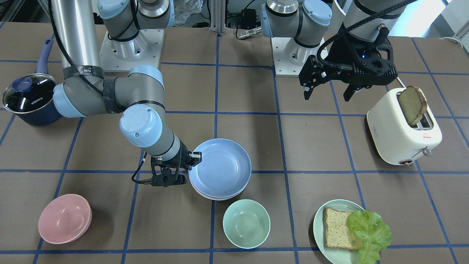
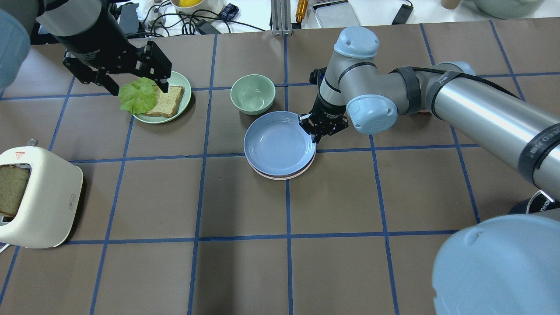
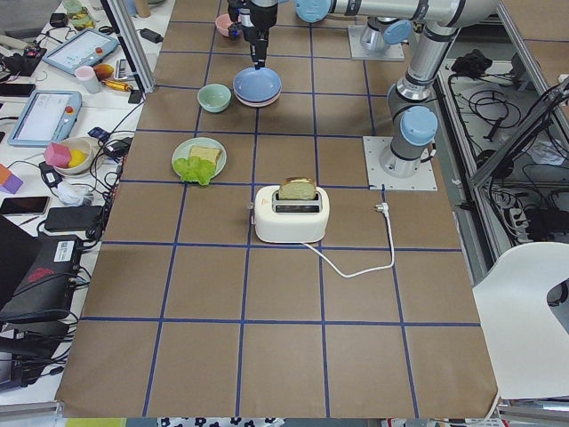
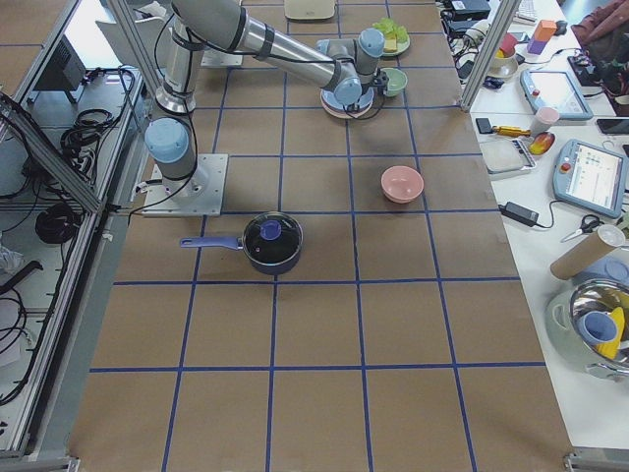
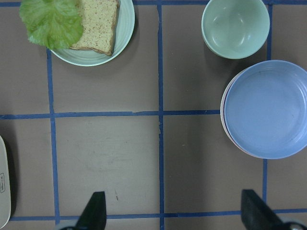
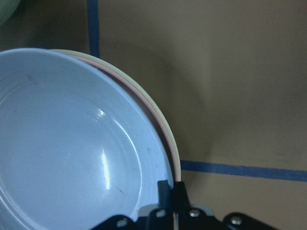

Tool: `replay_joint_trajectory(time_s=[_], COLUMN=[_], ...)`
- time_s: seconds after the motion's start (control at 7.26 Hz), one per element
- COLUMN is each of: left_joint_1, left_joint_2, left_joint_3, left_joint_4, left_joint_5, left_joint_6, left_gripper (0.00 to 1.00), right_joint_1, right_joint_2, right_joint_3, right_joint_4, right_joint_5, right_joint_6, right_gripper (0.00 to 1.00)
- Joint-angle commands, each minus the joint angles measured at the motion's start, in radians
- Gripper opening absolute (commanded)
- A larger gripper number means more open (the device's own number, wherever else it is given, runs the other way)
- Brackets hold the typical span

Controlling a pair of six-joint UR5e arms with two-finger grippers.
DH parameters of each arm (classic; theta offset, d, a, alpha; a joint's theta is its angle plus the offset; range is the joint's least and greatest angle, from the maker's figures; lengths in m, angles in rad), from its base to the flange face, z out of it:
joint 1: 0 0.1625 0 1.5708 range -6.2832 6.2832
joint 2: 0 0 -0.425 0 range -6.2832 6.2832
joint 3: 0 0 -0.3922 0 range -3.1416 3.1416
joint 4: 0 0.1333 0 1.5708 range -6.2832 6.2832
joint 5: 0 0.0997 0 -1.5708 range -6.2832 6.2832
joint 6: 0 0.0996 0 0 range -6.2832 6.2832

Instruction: Stack three plates with pink and blue

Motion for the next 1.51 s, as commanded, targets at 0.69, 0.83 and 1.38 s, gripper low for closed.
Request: replay_joint_trajectory(time_s=[0.69, 0.83, 1.38], left_joint_1=[0.0, 0.0, 0.001], left_joint_2=[-0.001, -0.001, -0.002], left_joint_3=[0.001, 0.001, 0.004], left_joint_4=[0.0, 0.0, 0.0], left_joint_5=[0.0, -0.001, -0.001], left_joint_6=[-0.004, -0.006, -0.004], left_gripper=[1.0, 1.0, 1.0], right_joint_1=[-0.003, -0.009, -0.084], right_joint_2=[-0.014, -0.034, -0.17], right_joint_3=[-0.007, -0.016, -0.019], right_joint_4=[-0.008, -0.031, -0.024], right_joint_5=[0.005, 0.002, -0.015], right_joint_6=[0.102, 0.099, -0.015], right_gripper=[0.84, 0.9, 1.0])
